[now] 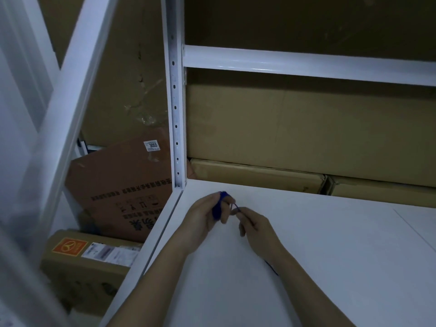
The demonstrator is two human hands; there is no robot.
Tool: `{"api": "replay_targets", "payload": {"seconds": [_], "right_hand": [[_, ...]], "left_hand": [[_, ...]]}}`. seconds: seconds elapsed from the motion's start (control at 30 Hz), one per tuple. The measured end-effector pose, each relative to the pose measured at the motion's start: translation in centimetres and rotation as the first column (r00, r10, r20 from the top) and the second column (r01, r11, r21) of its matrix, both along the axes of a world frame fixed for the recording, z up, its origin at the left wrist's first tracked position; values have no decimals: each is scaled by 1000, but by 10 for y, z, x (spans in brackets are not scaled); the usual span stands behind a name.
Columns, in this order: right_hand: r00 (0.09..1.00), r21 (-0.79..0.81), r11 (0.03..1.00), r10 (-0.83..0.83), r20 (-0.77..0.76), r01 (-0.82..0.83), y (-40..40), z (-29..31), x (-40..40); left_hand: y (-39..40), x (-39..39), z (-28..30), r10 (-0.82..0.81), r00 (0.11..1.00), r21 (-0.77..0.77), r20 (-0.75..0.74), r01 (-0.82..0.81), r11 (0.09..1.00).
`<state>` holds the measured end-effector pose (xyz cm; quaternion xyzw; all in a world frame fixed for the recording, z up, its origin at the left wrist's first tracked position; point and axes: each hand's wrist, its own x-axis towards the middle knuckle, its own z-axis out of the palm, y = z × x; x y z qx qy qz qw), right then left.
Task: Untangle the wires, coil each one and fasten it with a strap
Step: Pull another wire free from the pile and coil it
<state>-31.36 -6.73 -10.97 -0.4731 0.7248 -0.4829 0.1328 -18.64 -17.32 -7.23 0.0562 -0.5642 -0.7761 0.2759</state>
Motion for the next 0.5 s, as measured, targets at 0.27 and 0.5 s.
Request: {"api": "replay_targets", "payload": {"seconds": [0.27, 0.5], "right_hand": [[839, 311, 944, 255, -480, -109, 2, -9, 19], [702, 16, 982, 146, -697, -188, 16, 15, 16]], "left_hand": [[-6, -16, -8, 298, 951, -351, 82, -252, 902], [-11, -15, -20, 283, 906, -567, 314, -60, 822]]}}
